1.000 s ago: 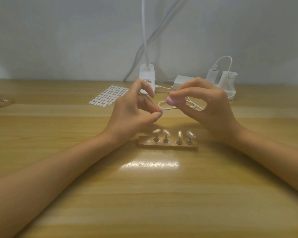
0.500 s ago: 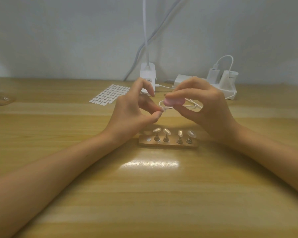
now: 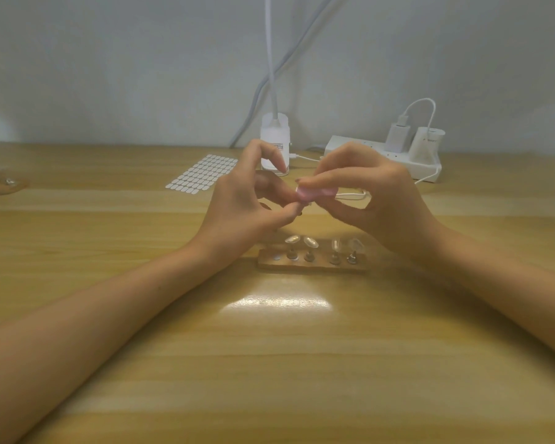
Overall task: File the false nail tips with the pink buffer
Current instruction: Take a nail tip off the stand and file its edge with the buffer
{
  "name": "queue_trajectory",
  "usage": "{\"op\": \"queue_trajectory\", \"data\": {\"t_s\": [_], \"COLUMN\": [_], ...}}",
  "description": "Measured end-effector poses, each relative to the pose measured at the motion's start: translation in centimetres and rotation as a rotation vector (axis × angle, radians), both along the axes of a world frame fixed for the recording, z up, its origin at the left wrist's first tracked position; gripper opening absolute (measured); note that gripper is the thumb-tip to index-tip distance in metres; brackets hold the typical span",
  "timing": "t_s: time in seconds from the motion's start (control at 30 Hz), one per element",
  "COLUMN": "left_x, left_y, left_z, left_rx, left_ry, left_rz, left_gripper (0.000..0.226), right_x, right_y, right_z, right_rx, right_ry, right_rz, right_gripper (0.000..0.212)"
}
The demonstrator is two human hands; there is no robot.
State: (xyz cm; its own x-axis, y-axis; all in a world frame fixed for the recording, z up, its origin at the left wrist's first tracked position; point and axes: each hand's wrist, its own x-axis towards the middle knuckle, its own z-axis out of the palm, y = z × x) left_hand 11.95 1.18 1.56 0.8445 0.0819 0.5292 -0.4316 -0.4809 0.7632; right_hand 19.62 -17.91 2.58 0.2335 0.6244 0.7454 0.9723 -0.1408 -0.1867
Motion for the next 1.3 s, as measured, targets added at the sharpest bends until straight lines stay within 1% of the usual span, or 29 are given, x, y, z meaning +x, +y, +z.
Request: {"op": "queue_trajectory", "data": {"t_s": [0.13,0.23,0.33,0.4,0.5,0.57,0.67,0.77,0.8,0.9,1.0,1.07,1.13,1.3], "left_x": [0.0,0.1,0.1,0.2,0.3,0.2,0.2,0.2,0.2,0.0,0.0,0.0,0.1,0.2], "left_y": [0.1,0.2,0.2,0.2,0.3,0.3,1.1,3.0,3.5,4.4,4.3,4.3,4.5,5.1], "left_z": [0.0,-0.1,-0.1,-0.1,-0.2,-0.2,0.6,1.5,1.6,1.6,1.2,1.1,1.0,1.0], "left_rx": [-0.005,-0.047,-0.034,-0.055,-0.069,-0.068,-0.155,-0.250,-0.237,-0.066,0.021,0.072,0.082,0.031], "left_ry": [0.000,0.021,0.014,0.022,0.031,0.047,0.115,0.274,0.313,0.347,0.452,0.481,0.507,0.558], "left_rz": [-0.006,-0.019,-0.013,-0.026,-0.060,-0.091,-0.146,-0.306,-0.360,-0.420,-0.513,-0.538,-0.558,-0.598], "left_gripper": [0.043,0.044,0.044,0.044,0.043,0.041,0.041,0.048,0.047,0.041,0.047,0.049,0.049,0.050], "right_x": [-0.2,-0.1,-0.2,-0.1,0.5,0.5,0.3,0.4,0.4,0.5,0.6,0.7,0.8,0.9], "right_y": [0.1,-0.1,0.0,0.0,-0.8,-1.2,-1.3,-1.5,-1.6,-1.8,-1.8,-1.9,-1.9,-1.9], "right_z": [-0.2,-0.1,-0.2,-0.1,0.3,0.2,-0.5,-0.8,-0.9,-1.0,-1.1,-1.3,-1.4,-1.5], "right_rx": [0.013,0.038,0.009,0.007,0.092,0.117,0.093,0.073,0.059,0.039,0.034,0.023,0.020,0.018], "right_ry": [0.000,0.010,0.011,0.016,0.115,0.194,0.233,0.255,0.255,0.251,0.241,0.235,0.241,0.208], "right_rz": [0.001,-0.050,-0.027,-0.059,-0.165,-0.180,-0.168,-0.154,-0.154,-0.148,-0.130,-0.122,-0.112,-0.079], "right_gripper": [0.019,0.020,0.021,0.020,0.017,0.019,0.021,0.021,0.020,0.020,0.019,0.018,0.018,0.019]}}
